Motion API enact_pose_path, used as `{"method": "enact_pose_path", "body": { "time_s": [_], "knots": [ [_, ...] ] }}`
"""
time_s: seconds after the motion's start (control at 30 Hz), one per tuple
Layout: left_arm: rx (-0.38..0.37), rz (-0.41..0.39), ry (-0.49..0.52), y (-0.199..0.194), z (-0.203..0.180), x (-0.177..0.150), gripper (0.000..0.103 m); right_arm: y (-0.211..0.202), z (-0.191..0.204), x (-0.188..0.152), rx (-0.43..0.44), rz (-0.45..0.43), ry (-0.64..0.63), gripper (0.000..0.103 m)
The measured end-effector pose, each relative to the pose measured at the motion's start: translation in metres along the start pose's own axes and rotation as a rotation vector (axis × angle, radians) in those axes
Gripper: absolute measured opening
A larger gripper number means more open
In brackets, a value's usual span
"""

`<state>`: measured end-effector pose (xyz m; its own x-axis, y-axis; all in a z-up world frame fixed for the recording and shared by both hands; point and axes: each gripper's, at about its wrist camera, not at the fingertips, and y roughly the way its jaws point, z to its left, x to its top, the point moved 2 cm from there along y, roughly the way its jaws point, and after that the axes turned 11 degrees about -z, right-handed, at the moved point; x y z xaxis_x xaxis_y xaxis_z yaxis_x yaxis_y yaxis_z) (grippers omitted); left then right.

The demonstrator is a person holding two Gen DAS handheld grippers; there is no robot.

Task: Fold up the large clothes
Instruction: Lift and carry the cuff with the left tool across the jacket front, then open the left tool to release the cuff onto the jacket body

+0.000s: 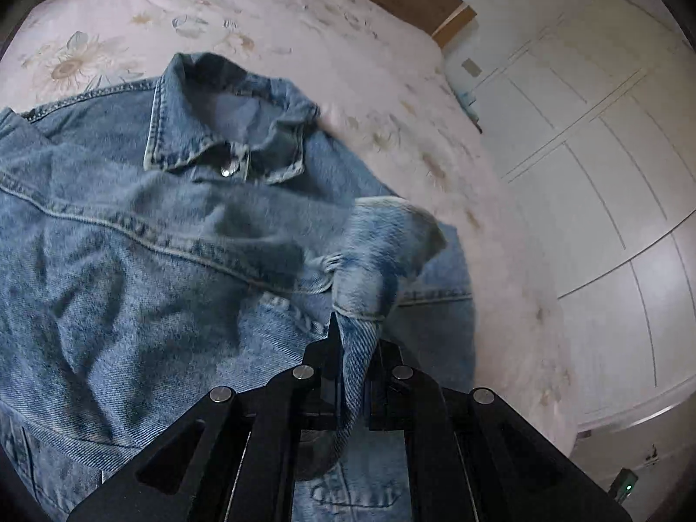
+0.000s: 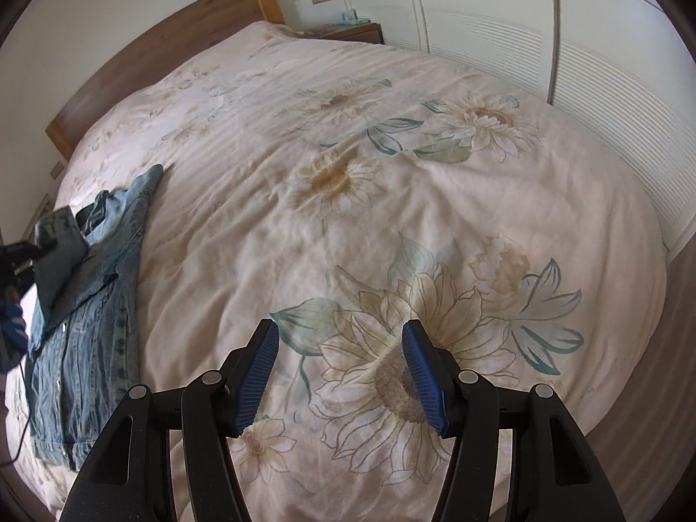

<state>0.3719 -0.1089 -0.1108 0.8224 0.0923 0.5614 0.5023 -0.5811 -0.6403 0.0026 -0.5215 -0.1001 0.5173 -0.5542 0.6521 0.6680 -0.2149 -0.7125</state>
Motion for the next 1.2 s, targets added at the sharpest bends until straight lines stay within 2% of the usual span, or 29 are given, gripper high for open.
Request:
{"method": "enact_pose_path", "body": {
  "time_s": [0.07, 0.2, 0.27, 0.37, 0.7, 0.77, 0.9, 0.97, 1.07, 1.2],
  "knots": [
    [0.021, 0.032, 0.027, 0.006, 0.002, -0.014, 0.004, 0.003, 0.0, -0.001, 0.001, 0.005, -0.002, 0.061],
    [0.038, 0.049, 0.047, 0.013, 0.012, -0.013, 0.005, 0.007, 0.004, -0.002, 0.009, 0.012, -0.004, 0.061],
    [0.037, 0.05, 0.047, 0.005, -0.011, -0.014, 0.006, 0.007, 0.007, -0.002, 0.014, 0.009, -0.006, 0.061],
    [0.019, 0.025, 0.043, 0.005, -0.02, -0.007, 0.005, 0.006, 0.01, 0.0, 0.018, 0.008, -0.015, 0.061],
    [-0.108, -0.22, -0.063, -0.038, -0.044, 0.041, 0.005, 0.002, 0.004, 0.004, 0.002, 0.001, -0.015, 0.061],
    [-0.09, -0.185, -0.033, -0.022, -0.047, 0.041, 0.005, 0.004, 0.001, 0.003, -0.003, 0.006, -0.013, 0.061],
    [0.016, 0.009, 0.042, 0.026, -0.044, 0.007, 0.007, 0.007, 0.002, 0.0, -0.007, 0.018, -0.022, 0.061],
    [0.034, 0.061, 0.041, 0.042, -0.037, -0.009, 0.01, 0.008, 0.005, 0.0, -0.007, 0.019, -0.035, 0.061],
    [0.044, 0.065, 0.033, 0.043, -0.035, -0.014, 0.012, 0.008, 0.008, 0.001, -0.008, 0.017, -0.047, 0.061],
    [0.047, 0.075, 0.056, 0.041, -0.041, -0.001, 0.016, 0.008, 0.012, 0.004, -0.006, 0.013, -0.048, 0.061]
  ]
}}
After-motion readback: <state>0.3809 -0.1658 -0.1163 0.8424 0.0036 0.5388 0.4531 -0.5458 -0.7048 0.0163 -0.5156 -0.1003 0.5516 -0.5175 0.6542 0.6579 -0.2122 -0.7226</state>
